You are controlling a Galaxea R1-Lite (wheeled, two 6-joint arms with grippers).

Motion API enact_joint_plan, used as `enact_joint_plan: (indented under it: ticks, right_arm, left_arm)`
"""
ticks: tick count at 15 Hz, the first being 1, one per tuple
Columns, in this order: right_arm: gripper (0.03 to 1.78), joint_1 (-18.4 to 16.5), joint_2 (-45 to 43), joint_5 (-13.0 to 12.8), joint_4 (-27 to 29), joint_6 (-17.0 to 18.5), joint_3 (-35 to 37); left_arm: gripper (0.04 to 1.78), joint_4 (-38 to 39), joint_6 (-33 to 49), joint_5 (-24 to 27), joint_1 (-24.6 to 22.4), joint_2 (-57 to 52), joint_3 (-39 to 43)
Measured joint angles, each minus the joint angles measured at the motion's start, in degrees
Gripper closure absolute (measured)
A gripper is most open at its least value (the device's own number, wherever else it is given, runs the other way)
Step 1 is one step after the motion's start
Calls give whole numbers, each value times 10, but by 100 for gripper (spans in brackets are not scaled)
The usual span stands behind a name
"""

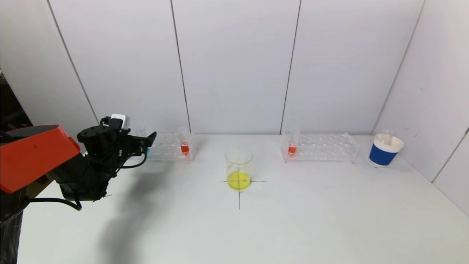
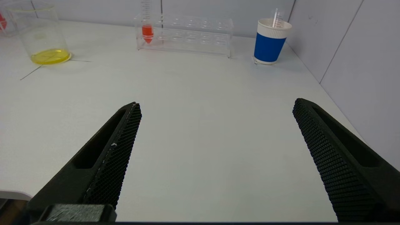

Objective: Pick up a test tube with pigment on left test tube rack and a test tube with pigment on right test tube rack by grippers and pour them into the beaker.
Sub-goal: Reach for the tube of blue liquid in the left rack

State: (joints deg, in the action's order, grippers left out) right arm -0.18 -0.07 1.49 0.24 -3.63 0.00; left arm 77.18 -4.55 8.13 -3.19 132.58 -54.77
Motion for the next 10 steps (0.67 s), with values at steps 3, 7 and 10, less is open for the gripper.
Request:
enact_joint_plan:
  ticks: [3,7,10]
  right_arm:
    - [5,0,0,0,0,0,0]
    - [5,0,0,0,0,0,0]
    - [5,0,0,0,0,0,0]
  left_arm:
    - [64,0,1,-1,1,1,-5]
    - [134,0,1,-1,0,3,-8]
    - [140,0,0,0,1,4,-8]
